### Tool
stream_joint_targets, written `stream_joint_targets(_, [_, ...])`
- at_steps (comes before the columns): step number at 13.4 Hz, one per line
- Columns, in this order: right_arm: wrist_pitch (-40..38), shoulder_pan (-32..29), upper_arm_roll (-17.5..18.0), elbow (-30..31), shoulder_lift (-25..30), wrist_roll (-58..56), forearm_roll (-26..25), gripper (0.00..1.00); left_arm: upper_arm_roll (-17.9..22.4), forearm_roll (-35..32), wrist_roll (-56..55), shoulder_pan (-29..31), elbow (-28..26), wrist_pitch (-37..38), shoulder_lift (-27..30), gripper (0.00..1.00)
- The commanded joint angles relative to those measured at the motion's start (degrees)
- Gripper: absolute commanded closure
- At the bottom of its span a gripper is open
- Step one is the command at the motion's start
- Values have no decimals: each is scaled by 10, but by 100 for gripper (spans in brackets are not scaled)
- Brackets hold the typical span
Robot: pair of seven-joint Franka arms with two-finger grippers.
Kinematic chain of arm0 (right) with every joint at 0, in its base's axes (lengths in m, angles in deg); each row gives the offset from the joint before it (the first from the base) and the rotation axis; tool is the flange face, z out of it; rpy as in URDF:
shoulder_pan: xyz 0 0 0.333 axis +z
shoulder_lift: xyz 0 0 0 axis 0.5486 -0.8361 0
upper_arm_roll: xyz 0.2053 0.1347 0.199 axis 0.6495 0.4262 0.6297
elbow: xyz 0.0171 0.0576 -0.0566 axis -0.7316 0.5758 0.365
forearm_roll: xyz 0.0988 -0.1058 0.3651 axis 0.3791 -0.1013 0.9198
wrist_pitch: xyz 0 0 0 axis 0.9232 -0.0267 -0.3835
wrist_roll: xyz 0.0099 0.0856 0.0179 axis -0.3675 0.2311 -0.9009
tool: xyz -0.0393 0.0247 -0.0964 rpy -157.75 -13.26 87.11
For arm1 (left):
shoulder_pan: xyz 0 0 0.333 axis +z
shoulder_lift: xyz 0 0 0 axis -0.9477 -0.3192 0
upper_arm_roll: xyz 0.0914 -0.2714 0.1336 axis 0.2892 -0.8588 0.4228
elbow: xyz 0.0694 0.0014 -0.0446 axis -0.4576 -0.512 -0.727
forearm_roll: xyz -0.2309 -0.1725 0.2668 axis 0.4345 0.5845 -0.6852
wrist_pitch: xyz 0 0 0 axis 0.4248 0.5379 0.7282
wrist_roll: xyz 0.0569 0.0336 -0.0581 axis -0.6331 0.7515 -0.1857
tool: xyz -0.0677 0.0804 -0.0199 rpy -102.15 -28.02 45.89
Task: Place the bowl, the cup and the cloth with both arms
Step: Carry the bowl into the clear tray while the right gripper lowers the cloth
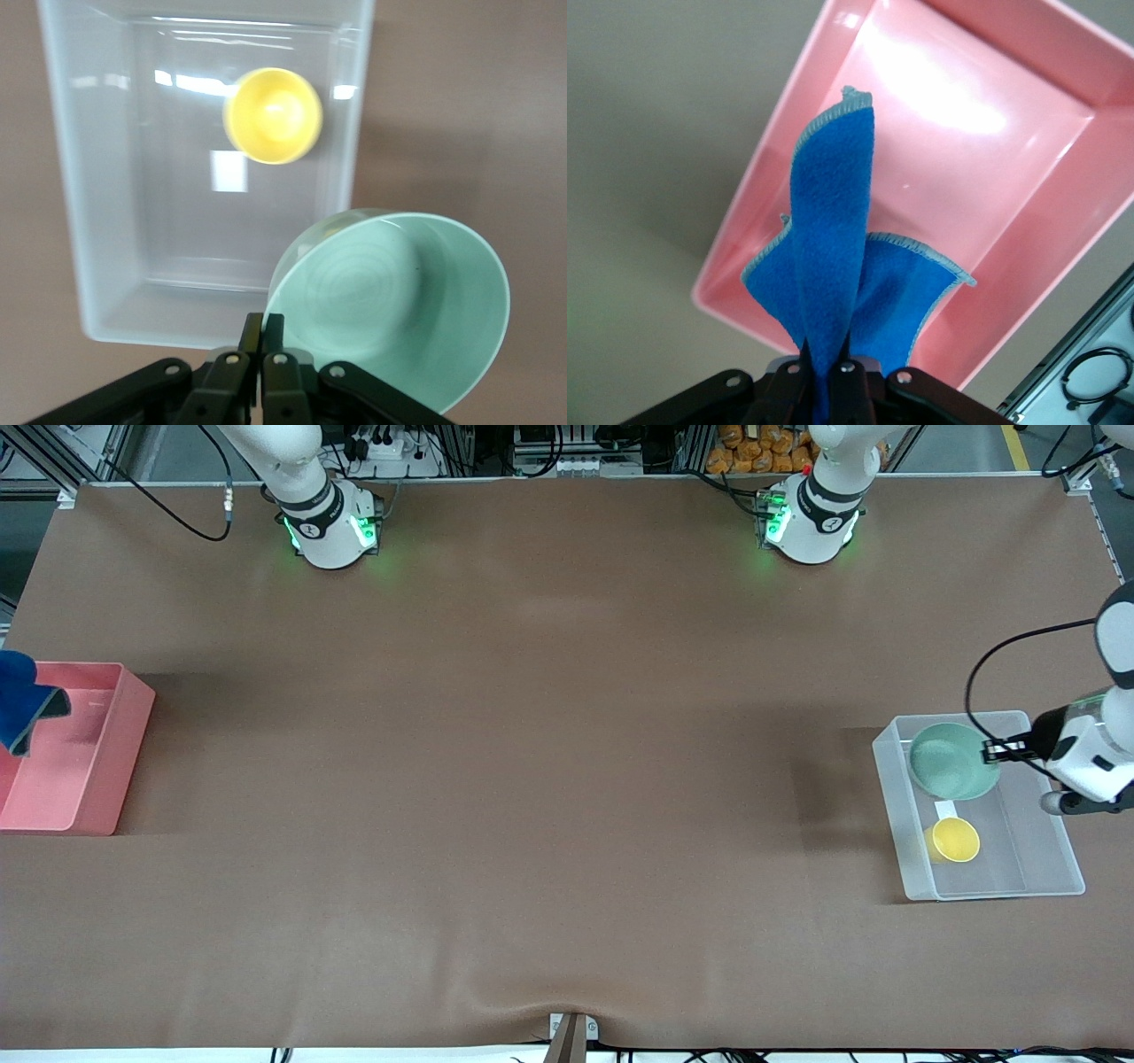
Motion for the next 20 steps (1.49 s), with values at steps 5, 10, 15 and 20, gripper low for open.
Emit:
stream_joint_targets(5, [97, -35, 11, -19, -75, -12, 23, 100, -3, -30, 109, 68, 82, 10, -90, 100])
stream_joint_targets(10, [193, -44, 11, -20, -108, -28, 50, 100, -5, -27, 119, 104, 63, -8, -112, 100])
stream_joint_targets(15, [246, -46, 11, -32, -138, -28, 78, 75, -7, -23, 118, 104, 17, -80, -124, 100])
stream_joint_targets(20, [246, -56, 11, -33, -142, -29, 129, 0, -6, -24, 118, 111, -34, -138, -122, 100])
